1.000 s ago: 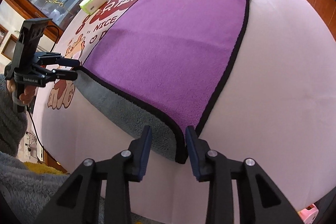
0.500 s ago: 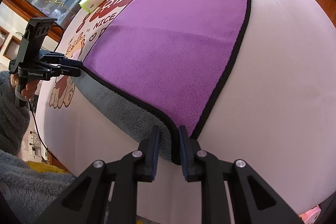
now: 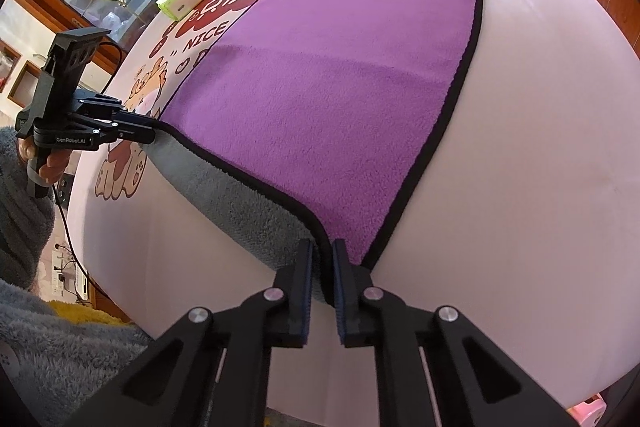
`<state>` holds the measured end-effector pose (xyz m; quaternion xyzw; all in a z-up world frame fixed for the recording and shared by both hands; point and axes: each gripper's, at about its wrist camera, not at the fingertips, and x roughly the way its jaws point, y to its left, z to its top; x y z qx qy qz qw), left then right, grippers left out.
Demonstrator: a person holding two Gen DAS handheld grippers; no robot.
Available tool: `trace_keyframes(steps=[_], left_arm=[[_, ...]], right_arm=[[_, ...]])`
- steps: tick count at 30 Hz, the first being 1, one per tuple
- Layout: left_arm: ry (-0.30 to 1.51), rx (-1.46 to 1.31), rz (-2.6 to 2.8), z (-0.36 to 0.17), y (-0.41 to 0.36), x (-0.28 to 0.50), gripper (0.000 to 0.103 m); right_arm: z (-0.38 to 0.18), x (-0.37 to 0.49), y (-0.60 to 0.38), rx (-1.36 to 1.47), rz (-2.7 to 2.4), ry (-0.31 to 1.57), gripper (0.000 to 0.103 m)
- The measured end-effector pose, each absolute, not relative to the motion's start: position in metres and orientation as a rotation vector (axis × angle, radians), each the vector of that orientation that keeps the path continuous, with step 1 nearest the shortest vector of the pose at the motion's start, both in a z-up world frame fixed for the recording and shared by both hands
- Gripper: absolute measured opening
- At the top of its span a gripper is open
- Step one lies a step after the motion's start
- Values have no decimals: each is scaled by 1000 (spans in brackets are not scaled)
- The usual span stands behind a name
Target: Fold towel
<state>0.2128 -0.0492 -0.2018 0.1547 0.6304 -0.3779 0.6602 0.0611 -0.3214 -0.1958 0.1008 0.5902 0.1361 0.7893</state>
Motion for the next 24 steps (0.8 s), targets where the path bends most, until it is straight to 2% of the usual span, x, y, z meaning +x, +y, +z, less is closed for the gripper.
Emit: trace_keyframes(steps=[4,13,24], left_arm=[[1407,380,-824,-202,-51,209,10],[1361,429,-739,-195,-60,197,8],[1238,367,-571,-152,-66,202,8]], right_arm=[[-194,60,-320,205,287,1266,7],[-188,58,-320,203,244,1240,5],[-155,67,-323,162,141,1136,5]])
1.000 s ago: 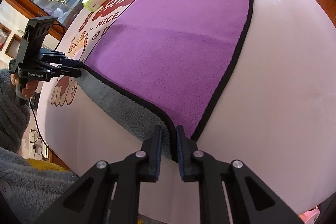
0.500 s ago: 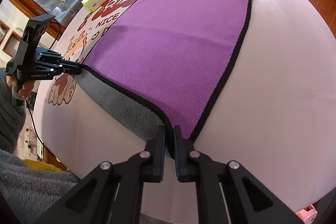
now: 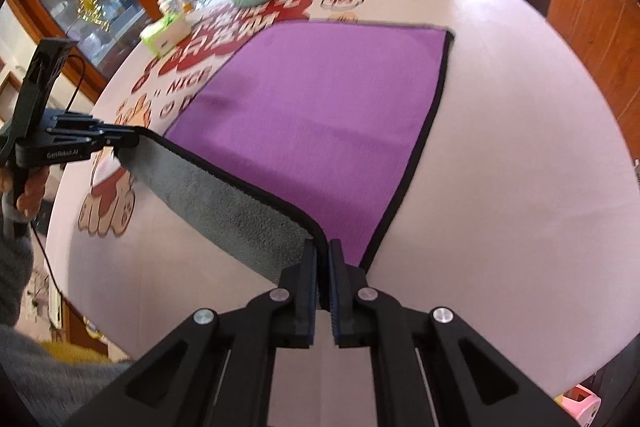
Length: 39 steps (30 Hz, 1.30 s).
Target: Fold towel
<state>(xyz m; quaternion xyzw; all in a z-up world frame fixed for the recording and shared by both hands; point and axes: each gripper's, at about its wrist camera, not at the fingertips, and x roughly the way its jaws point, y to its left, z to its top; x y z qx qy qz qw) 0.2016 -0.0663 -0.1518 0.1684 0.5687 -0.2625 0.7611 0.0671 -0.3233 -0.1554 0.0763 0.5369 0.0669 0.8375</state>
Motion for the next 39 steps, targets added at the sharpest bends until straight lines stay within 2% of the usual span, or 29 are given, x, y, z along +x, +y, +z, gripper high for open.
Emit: trace_keyframes(steps=[8,18,39], left_arm=[[1144,343,-477,-125,-86,238,8],[1028,303,-407,-101,-126,307,7],[1062,311,-317,-164,-181,396,7]], right_arm=[[-117,107,-333,131,54,1018,5],[-100,174,-355,101,-77,947,5],[-157,270,-388,152,-274,1000,5]])
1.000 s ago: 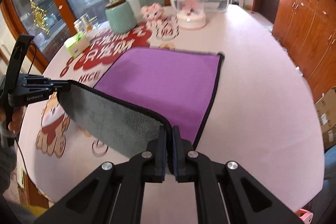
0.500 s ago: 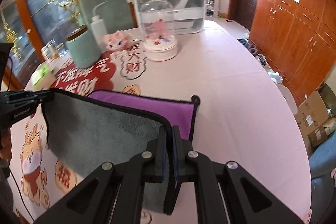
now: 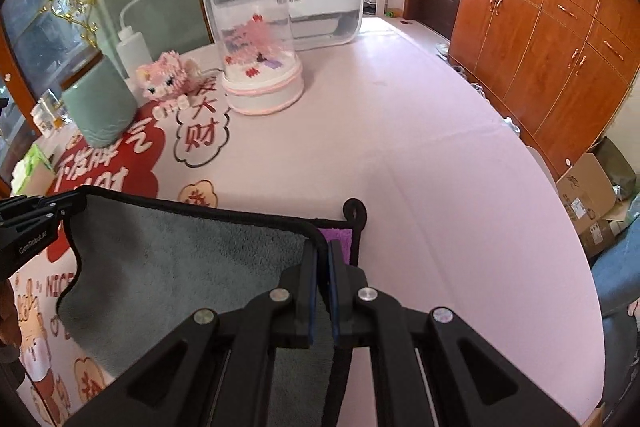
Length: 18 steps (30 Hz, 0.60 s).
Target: Fold towel
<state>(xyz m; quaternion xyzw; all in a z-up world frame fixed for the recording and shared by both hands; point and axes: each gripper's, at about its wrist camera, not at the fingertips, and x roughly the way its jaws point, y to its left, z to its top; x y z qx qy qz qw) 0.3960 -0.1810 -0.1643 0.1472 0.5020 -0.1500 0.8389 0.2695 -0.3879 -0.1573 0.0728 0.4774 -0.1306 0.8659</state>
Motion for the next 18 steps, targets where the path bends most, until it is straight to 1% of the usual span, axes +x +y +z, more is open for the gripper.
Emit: trace_keyframes(steps=[12,14,16,17,18], left_arm=[[1117,302,-303,-193,-186,414,7],[1120,306,-301,-195,-188,416,8],[1121,303,-297,-197,-188,417,12],[1124,301,-294,-197,-188,418,17],[1131,297,-292,-198,-188,419,32]], right_arm=[[-187,287,-385,94,-322,1049,5],[-190,288,-384,85,-332,1056,5],[-192,289,-384,81,-348,1069,9],[-193,290,-384,84,-361,1080,10],[-194,291,-385,90,-370,1087,14]])
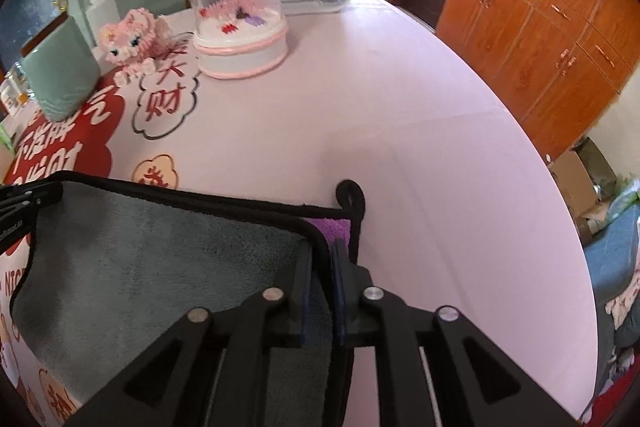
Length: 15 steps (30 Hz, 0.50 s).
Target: Fold towel
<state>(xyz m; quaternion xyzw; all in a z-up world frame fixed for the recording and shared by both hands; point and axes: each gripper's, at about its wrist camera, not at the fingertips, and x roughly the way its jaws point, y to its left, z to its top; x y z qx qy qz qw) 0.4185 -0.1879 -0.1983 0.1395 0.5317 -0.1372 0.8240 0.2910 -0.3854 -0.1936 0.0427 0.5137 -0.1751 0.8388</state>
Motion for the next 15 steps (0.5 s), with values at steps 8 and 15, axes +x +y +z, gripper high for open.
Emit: trace_keyframes(steps=[8,15], left_arm=[[1135,228,-328,-193,-176,416,91],[1084,181,-321,-171,-165,407,102]], right_arm=[[-174,280,-397,217,-389,1038,45],[-158,278,-387,230,-359,1005,58]])
